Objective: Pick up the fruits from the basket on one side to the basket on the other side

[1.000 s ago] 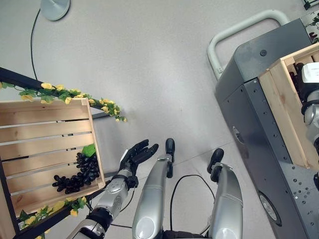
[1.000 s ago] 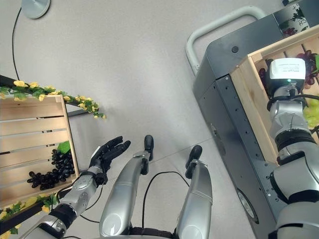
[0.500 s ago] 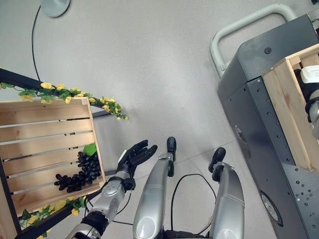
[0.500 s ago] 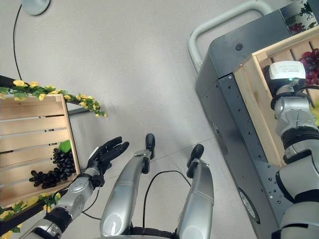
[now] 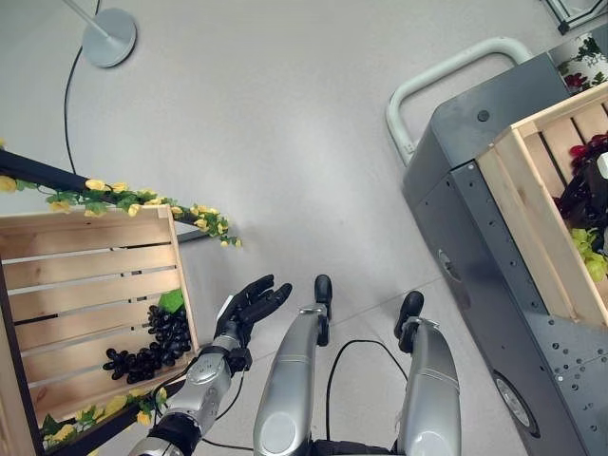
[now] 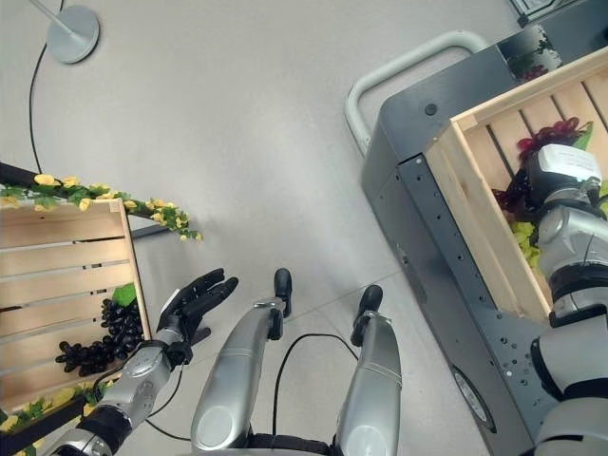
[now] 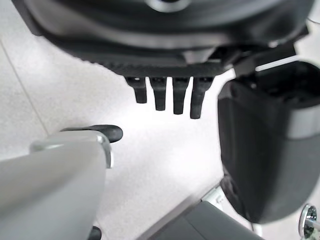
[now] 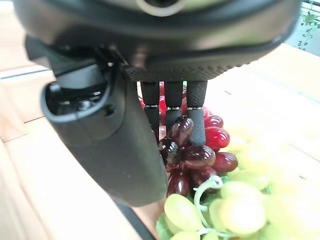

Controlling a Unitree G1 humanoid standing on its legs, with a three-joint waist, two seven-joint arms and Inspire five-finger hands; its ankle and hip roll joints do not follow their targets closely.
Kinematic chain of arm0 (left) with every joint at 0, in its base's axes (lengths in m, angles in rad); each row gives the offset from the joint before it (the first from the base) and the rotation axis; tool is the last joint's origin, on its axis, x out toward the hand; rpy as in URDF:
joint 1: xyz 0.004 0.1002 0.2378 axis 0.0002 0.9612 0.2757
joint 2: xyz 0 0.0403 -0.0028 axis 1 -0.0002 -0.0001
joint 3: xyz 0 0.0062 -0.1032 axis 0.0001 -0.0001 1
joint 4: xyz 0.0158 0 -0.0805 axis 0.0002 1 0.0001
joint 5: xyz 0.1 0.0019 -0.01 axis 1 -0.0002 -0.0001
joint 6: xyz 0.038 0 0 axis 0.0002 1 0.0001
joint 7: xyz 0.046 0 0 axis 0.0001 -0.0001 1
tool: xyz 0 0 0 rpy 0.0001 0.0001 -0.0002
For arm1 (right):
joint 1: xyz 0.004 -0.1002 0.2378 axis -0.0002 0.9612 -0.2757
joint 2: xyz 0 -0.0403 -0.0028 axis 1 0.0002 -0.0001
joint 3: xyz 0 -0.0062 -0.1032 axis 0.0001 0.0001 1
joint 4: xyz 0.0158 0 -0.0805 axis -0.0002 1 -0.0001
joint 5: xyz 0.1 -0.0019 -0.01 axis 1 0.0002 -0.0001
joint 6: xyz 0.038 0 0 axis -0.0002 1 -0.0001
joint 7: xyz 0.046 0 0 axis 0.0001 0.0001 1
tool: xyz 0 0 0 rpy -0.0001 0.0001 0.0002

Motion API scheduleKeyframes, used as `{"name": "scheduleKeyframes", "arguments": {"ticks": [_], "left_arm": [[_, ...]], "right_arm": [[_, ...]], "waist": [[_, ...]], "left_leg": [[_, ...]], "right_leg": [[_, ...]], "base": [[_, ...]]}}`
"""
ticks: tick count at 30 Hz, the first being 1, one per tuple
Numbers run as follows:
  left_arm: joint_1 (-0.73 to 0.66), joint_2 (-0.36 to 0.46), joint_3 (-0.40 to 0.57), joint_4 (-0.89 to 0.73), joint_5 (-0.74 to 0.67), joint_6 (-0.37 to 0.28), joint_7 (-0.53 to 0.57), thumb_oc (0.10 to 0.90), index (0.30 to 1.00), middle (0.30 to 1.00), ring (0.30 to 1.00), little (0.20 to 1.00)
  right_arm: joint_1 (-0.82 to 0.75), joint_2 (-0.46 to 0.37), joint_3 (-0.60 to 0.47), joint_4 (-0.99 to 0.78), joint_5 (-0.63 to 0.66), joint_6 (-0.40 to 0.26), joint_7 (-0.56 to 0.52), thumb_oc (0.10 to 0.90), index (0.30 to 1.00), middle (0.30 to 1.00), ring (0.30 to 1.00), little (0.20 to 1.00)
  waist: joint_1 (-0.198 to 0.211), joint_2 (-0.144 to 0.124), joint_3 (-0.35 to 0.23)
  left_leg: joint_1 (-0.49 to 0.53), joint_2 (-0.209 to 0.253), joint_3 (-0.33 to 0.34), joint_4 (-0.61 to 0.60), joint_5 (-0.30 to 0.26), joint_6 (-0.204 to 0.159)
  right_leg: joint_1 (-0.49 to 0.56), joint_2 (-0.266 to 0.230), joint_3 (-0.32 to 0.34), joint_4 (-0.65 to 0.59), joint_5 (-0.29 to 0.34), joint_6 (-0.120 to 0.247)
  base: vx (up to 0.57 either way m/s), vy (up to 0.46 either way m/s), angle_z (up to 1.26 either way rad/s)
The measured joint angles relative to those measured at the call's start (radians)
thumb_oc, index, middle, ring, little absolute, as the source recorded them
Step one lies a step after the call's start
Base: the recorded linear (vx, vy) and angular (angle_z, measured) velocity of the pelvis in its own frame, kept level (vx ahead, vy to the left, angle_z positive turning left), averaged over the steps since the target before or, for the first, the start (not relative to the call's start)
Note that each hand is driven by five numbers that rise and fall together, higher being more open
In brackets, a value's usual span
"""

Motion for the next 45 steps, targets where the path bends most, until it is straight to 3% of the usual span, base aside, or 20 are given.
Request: {"name": "scheduleKeyframes", "arguments": {"ticks": [13, 23, 29, 37, 41, 45], "left_arm": [[0.014, -0.028, 0.002, 0.055, 0.012, 0.000, 0.017, 0.800, 0.900, 0.900, 0.900, 0.900], [0.014, -0.050, 0.027, 0.072, 0.049, 0.000, 0.019, 0.800, 0.900, 0.900, 0.900, 0.900], [0.024, -0.072, 0.027, 0.076, 0.088, 0.001, 0.028, 0.800, 0.900, 0.900, 0.900, 0.900], [0.060, -0.078, 0.027, 0.125, 0.161, 0.002, 0.024, 0.800, 0.900, 0.900, 0.900, 0.900], [0.084, -0.082, 0.008, 0.131, 0.235, 0.002, 0.002, 0.800, 0.900, 0.900, 0.900, 0.900], [0.083, -0.081, -0.070, 0.130, 0.306, -0.001, -0.029, 0.800, 0.900, 0.900, 0.900, 0.900]], "right_arm": [[0.151, -0.004, -0.197, -0.061, 0.199, -0.033, -0.110, 0.400, 0.300, 0.300, 0.300, 0.300], [0.237, -0.005, -0.305, -0.116, 0.329, -0.051, -0.111, 0.400, 0.300, 0.300, 0.300, 0.300], [0.273, -0.005, -0.374, -0.130, 0.482, -0.052, -0.110, 0.400, 0.300, 0.300, 0.300, 0.300], [0.299, 0.003, -0.438, -0.189, 0.714, -0.052, -0.107, 0.400, 0.300, 0.300, 0.300, 0.300], [0.298, 0.010, -0.454, -0.209, 0.745, -0.052, -0.097, 0.400, 0.300, 0.300, 0.300, 0.300], [0.297, 0.010, -0.453, -0.235, 0.745, -0.052, -0.068, 0.400, 0.300, 0.300, 0.300, 0.300]], "waist": [[-0.046, -0.030, -0.002], [-0.059, -0.043, -0.008], [-0.057, -0.052, -0.013], [-0.070, -0.067, -0.063], [-0.080, -0.066, -0.097], [-0.084, -0.069, -0.145]], "left_leg": [[0.239, 0.008, 0.047, -0.177, 0.011, -0.007], [0.391, 0.012, 0.067, -0.275, 0.016, -0.016], [0.452, 0.015, 0.070, -0.311, 0.020, -0.022], [0.501, 0.018, 0.073, -0.381, 0.039, -0.027], [0.537, 0.018, 0.073, -0.414, 0.045, -0.030], [0.571, 0.017, 0.073, -0.445, 0.047, -0.032]], "right_leg": [[0.226, 0.030, 0.003, -0.194, 0.046, 0.032], [0.364, 0.046, 0.002, -0.283, 0.051, 0.038], [0.423, 0.054, 0.001, -0.312, 0.052, 0.039], [0.479, 0.067, -0.001, -0.398, 0.081, 0.041], [0.519, 0.074, -0.005, -0.440, 0.089, 0.044], [0.561, 0.081, -0.007, -0.486, 0.099, 0.048]], "base": [[0.03, 0.033, -0.10], [0.06, 0.012, -0.05], [0.04, 0.019, -0.01], [0.06, 0.040, -0.02], [0.08, 0.038, 0.02], [0.08, 0.040, -0.01]]}}
